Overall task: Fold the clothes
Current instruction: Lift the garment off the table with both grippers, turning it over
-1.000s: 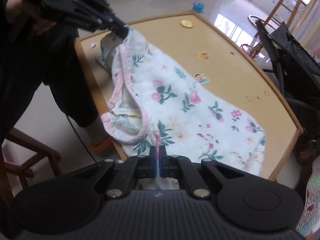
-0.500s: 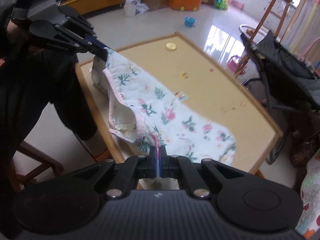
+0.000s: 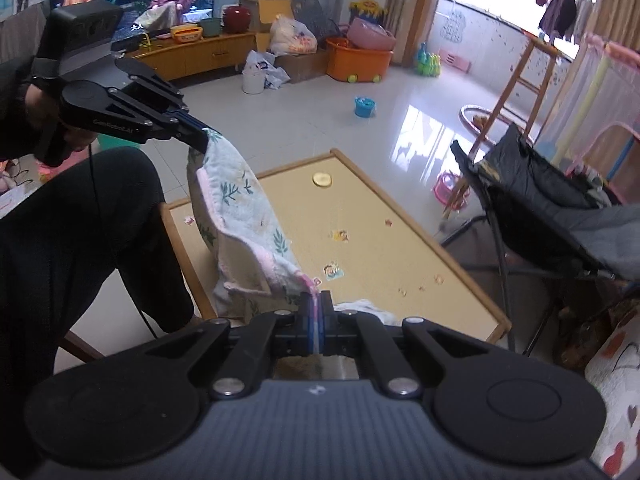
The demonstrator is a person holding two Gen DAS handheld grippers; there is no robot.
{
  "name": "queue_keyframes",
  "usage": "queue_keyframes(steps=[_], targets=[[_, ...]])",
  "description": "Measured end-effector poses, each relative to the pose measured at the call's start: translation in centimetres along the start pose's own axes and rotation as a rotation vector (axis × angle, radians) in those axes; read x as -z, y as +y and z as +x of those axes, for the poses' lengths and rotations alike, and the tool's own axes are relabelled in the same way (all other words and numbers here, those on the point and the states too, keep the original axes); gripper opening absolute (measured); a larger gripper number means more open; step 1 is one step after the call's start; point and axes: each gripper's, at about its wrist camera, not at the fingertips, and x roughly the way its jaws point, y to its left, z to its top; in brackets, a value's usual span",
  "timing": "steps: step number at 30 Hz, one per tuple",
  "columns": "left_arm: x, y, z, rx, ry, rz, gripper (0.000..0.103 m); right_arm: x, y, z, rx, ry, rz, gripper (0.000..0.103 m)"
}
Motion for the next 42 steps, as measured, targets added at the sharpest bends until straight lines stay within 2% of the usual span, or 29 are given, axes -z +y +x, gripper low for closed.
queue_keyframes(steps=[14, 20, 33, 42], targets=[[-2.7, -3.9, -6.4, 0.035, -0.084, 0.084, 0.002, -0.2, 1.6, -3.8, -0.006, -0.036, -0.027, 0.003], [-3.1, -5.5, -9.3, 0.025, -0.136, 0.082, 0.002, -0.6, 2.3, -5.8, 0.015, -0.083, -0.033, 0.003], [-1.6, -9.2, -14.6, 0.016, -0.185, 0.098, 0.002, -0.3, 6.2, -9.0, 0.030, -0.119, -0.078, 0.003], [0.0, -9.3, -15.3, -0.003, -0.155, 0.075, 0.002, 0.0, 6.4, -7.6, 0.013, -0.120, -0.061, 0.003]])
